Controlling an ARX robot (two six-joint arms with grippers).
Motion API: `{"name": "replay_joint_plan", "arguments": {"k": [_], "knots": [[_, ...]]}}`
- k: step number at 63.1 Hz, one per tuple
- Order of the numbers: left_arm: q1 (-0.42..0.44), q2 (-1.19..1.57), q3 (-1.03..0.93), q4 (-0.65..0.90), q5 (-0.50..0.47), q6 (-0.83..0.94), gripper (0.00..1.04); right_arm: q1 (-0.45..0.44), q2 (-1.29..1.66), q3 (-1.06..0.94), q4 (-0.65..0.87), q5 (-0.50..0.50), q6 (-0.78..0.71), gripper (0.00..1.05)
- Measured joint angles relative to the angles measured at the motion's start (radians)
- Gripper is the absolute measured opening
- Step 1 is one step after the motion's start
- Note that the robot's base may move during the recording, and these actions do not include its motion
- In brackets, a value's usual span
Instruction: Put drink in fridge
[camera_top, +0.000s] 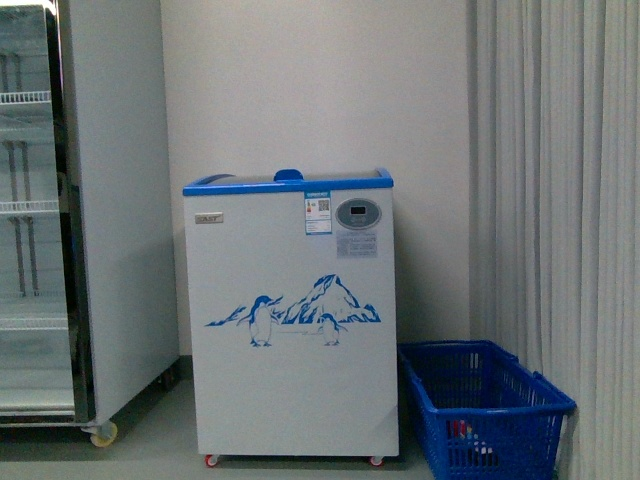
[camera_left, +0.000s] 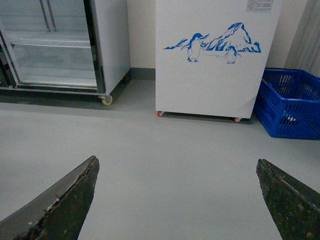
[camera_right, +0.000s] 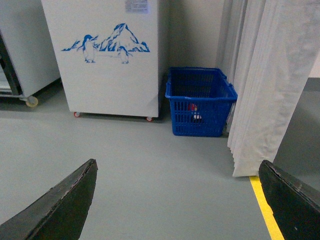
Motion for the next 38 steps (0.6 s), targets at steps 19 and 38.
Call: {"name": "replay_joint_plan", "arguments": {"k": [19,38], "knots": [[0.000,0.000,0.000,0.000,0.000,0.000,0.97,0.000,0.000,0.000,0.000,0.000,0.000,0.97],[0.000,0.000,0.000,0.000,0.000,0.000,0.97,0.000,0.000,0.000,0.000,0.000,0.000,0.97]]}}
